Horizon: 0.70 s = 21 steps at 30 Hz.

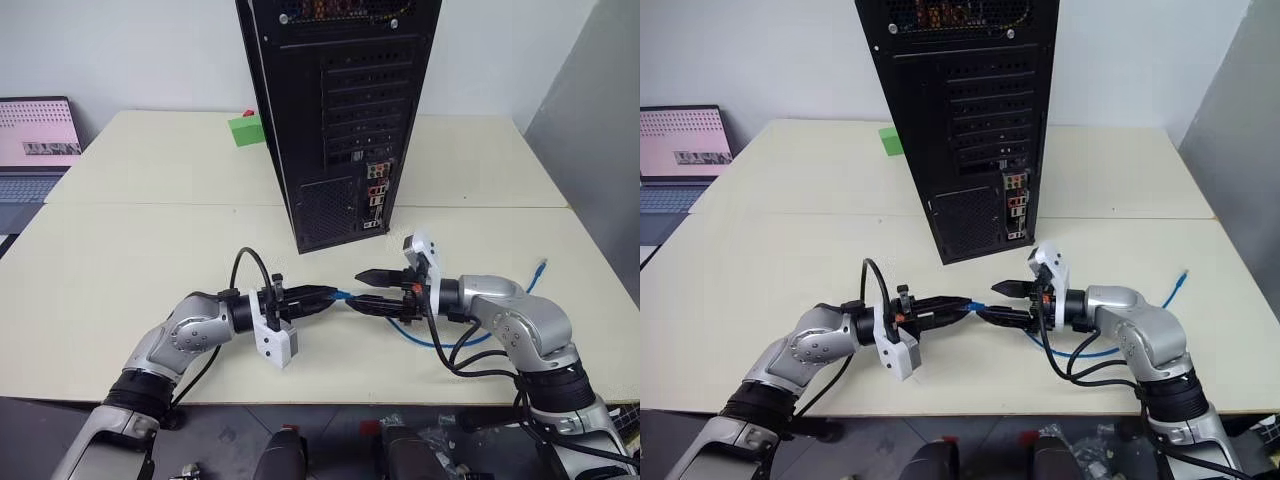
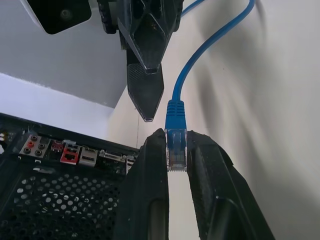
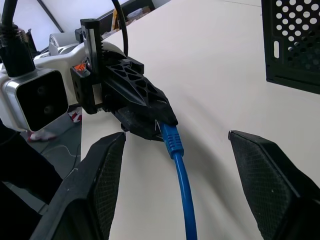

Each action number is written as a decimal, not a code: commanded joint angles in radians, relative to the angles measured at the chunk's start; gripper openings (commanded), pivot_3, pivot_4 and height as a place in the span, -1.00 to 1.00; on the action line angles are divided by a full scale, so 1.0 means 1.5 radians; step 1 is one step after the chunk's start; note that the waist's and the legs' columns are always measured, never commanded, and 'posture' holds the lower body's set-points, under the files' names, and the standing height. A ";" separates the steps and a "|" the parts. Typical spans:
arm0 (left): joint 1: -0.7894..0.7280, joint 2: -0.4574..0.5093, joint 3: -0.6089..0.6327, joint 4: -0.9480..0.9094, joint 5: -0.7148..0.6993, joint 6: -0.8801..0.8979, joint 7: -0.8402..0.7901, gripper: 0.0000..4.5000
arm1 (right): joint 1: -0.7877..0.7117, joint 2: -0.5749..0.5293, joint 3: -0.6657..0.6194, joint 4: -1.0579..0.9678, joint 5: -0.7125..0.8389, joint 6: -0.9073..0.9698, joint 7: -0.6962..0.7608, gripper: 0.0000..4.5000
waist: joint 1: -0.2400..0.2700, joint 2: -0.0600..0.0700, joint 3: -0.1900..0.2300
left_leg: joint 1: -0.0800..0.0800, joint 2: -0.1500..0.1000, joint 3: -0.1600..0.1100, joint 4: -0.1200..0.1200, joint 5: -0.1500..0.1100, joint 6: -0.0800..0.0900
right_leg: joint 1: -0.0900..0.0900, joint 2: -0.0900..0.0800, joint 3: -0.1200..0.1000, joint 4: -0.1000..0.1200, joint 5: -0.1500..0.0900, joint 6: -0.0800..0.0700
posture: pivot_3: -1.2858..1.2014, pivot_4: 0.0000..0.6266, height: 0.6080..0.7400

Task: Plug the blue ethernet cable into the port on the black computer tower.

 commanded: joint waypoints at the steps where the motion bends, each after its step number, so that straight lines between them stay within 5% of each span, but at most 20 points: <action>1: -0.014 0.006 0.005 -0.013 0.010 -0.015 0.030 -0.87 | -0.004 0.009 0.001 -0.019 0.024 0.006 -0.005 0.54 | 0.000 0.000 0.000 | 0.000 0.000 0.000 0.000 0.000 0.000 | 0.000 0.000 0.000 0.000 0.000 0.000 | 0.03 -0.52 1.00; 9: -0.017 0.009 -0.001 -0.024 0.016 -0.012 0.047 -0.87 | -0.008 0.018 0.004 -0.015 0.037 0.013 -0.013 0.54 | 0.000 0.000 0.000 | 0.000 0.000 0.000 0.000 0.000 0.000 | 0.000 0.000 0.000 0.000 0.000 0.000 | 0.03 -0.52 1.00; 21: -0.011 0.006 -0.004 -0.051 0.016 0.000 0.057 -0.87 | -0.018 0.030 0.007 -0.002 0.038 0.011 -0.024 -0.65 | 0.000 0.000 0.000 | 0.000 0.000 0.000 0.000 0.000 0.000 | 0.000 0.000 0.000 0.000 0.000 0.000 | 0.03 -0.52 1.00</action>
